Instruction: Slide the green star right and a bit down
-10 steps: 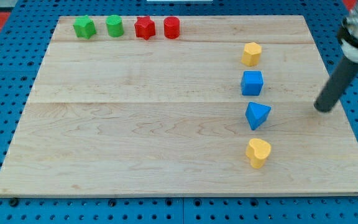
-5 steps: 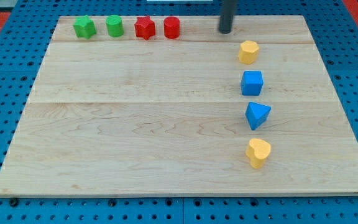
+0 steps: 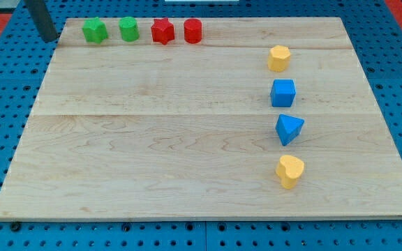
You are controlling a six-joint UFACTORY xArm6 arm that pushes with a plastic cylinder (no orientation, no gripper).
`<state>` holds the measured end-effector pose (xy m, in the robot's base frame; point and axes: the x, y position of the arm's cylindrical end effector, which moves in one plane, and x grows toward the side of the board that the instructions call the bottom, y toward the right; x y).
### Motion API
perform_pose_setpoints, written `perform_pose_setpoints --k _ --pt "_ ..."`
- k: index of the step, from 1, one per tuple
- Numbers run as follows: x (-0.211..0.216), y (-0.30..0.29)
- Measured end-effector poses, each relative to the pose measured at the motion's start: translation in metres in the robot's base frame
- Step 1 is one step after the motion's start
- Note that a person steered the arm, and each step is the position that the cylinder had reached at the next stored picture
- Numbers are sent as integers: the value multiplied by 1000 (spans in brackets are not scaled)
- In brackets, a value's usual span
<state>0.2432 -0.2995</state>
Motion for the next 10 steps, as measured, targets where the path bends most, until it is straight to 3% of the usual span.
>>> perform_pose_setpoints --k 3,5,6,7,9,10 --pt "-7 90" --pt "-26 77" --pt "-35 165" --pt "-7 182" --pt "23 193" --pt "8 126"
